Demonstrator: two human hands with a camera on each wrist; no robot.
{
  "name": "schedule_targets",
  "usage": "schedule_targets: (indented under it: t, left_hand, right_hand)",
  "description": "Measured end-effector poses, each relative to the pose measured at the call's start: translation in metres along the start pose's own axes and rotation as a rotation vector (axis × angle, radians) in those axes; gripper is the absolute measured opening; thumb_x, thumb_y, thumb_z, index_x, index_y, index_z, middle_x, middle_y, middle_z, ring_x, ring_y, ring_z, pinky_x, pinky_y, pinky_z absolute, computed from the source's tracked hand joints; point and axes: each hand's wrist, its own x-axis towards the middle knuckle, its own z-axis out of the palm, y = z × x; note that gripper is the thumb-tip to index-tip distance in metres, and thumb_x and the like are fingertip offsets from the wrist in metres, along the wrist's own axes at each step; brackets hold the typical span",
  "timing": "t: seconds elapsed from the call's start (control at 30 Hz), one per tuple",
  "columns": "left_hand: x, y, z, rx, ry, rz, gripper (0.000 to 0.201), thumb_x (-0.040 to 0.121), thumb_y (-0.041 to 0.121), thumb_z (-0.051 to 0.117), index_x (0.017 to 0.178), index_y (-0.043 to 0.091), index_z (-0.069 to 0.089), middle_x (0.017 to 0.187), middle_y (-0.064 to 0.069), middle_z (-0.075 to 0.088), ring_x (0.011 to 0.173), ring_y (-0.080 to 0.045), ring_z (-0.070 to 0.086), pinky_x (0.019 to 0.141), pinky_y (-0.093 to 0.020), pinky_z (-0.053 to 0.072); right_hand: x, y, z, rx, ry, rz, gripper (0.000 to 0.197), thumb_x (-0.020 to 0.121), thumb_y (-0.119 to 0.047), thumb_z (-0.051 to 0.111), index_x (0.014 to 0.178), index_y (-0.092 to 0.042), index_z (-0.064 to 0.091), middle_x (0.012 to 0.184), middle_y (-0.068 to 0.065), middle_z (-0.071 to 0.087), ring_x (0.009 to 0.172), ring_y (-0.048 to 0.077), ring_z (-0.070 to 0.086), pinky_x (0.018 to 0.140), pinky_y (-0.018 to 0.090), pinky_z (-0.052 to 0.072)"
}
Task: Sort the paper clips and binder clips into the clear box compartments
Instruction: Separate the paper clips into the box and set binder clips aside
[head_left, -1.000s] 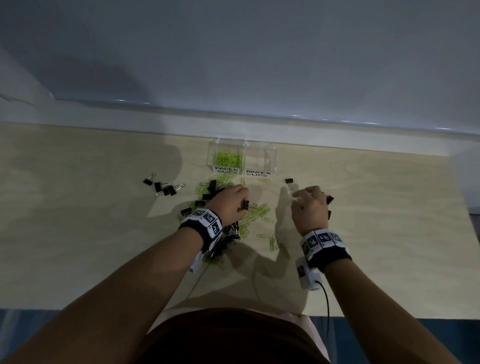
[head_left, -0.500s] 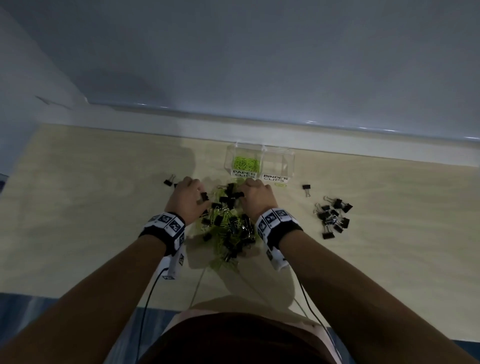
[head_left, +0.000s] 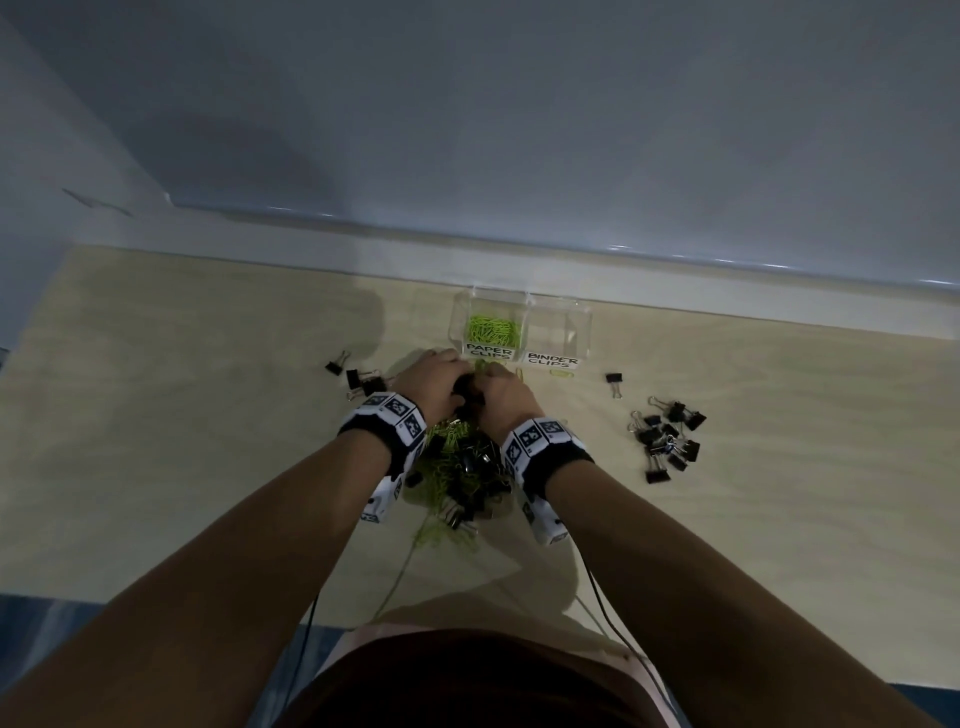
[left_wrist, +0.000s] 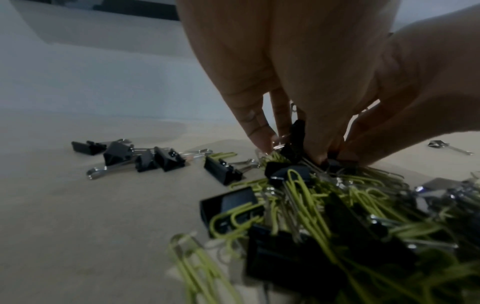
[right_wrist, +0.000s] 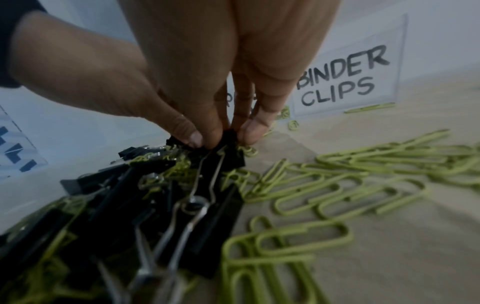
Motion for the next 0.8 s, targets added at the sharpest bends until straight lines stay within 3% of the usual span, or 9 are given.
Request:
schedule_targets:
  t: [0.1, 0.23, 0.37, 0.47, 0.6, 0.67, 0.7, 0.8]
  left_hand:
    - [-0.002, -0.002, -0.002, -0.017, 0.050, -0.017, 0.031, 0.080, 0.019, 0.064, 0.109, 0.013, 0.060, 0.108, -0.007, 0.055, 0.101, -0.025, 0.053, 0.087, -0.035, 0.043]
    - [-0.013, -0.017, -0.005, -0.117, 0.147, -0.078, 0.021, 0.077, 0.026, 0.064, 0.094, 0.014, 0.061, 0.094, -0.005, 0.058, 0.088, -0.024, 0.056, 0.077, -0.033, 0.047]
    - [-0.026, -0.039, -0.010, -0.211, 0.304, -0.181, 0.015, 0.082, 0.022, 0.060, 0.086, 0.008, 0.063, 0.084, -0.009, 0.063, 0.077, -0.026, 0.059, 0.068, -0.033, 0.048]
    - [-0.033, -0.052, -0.012, -0.154, 0.317, -0.212, 0.013, 0.086, 0.017, 0.054, 0.089, 0.007, 0.063, 0.089, -0.011, 0.060, 0.084, -0.029, 0.057, 0.070, -0.033, 0.045]
    - [-0.041, -0.051, -0.001, -0.017, 0.381, -0.123, 0.015, 0.083, 0.016, 0.058, 0.092, 0.008, 0.065, 0.105, -0.010, 0.055, 0.101, -0.031, 0.047, 0.078, -0.041, 0.049]
    - [-0.040, -0.037, 0.004, -0.021, 0.352, -0.062, 0.016, 0.083, 0.018, 0.059, 0.095, 0.009, 0.065, 0.106, -0.008, 0.053, 0.100, -0.028, 0.048, 0.078, -0.041, 0.050]
    - [-0.039, -0.029, 0.006, -0.028, 0.318, -0.036, 0.018, 0.085, 0.020, 0.059, 0.098, 0.010, 0.065, 0.107, -0.007, 0.052, 0.100, -0.026, 0.049, 0.079, -0.041, 0.050]
    - [-0.035, -0.003, 0.016, -0.049, 0.177, -0.037, 0.027, 0.088, 0.031, 0.058, 0.110, 0.016, 0.062, 0.113, -0.005, 0.049, 0.107, -0.023, 0.046, 0.086, -0.039, 0.048]
  right_hand:
    - [0.000, -0.001, 0.001, -0.007, -0.015, 0.002, 0.037, 0.081, -0.022, 0.063, 0.117, -0.013, 0.060, 0.115, 0.014, 0.051, 0.098, 0.034, 0.057, 0.087, 0.038, 0.050]
    - [-0.004, -0.006, -0.002, -0.006, -0.002, -0.027, 0.032, 0.081, -0.012, 0.058, 0.113, -0.011, 0.061, 0.113, 0.015, 0.054, 0.097, 0.035, 0.058, 0.084, 0.038, 0.049]
    - [-0.008, -0.008, -0.011, 0.045, -0.018, -0.013, 0.012, 0.080, -0.007, 0.058, 0.092, -0.007, 0.062, 0.102, 0.015, 0.059, 0.092, 0.033, 0.058, 0.082, 0.041, 0.052]
    - [-0.012, 0.000, -0.013, 0.258, 0.047, 0.091, 0.010, 0.078, -0.001, 0.063, 0.082, -0.010, 0.062, 0.093, 0.010, 0.064, 0.085, 0.025, 0.062, 0.079, 0.040, 0.055]
    - [-0.028, 0.022, -0.025, 0.563, 0.243, 0.257, 0.011, 0.081, -0.001, 0.065, 0.084, -0.012, 0.063, 0.084, -0.003, 0.066, 0.077, 0.007, 0.062, 0.066, 0.013, 0.053]
    - [-0.041, 0.044, -0.036, 0.618, 0.344, 0.317, 0.009, 0.083, -0.006, 0.065, 0.086, -0.014, 0.064, 0.082, -0.007, 0.065, 0.076, 0.001, 0.061, 0.060, 0.008, 0.049]
    - [-0.047, 0.057, -0.042, 0.618, 0.385, 0.346, 0.007, 0.084, -0.008, 0.065, 0.085, -0.015, 0.064, 0.082, -0.007, 0.065, 0.076, 0.001, 0.061, 0.061, 0.009, 0.048]
    - [-0.068, 0.098, -0.052, 0.536, 0.480, 0.463, 0.004, 0.084, -0.010, 0.066, 0.082, -0.013, 0.064, 0.083, 0.004, 0.068, 0.075, 0.017, 0.062, 0.072, 0.029, 0.053]
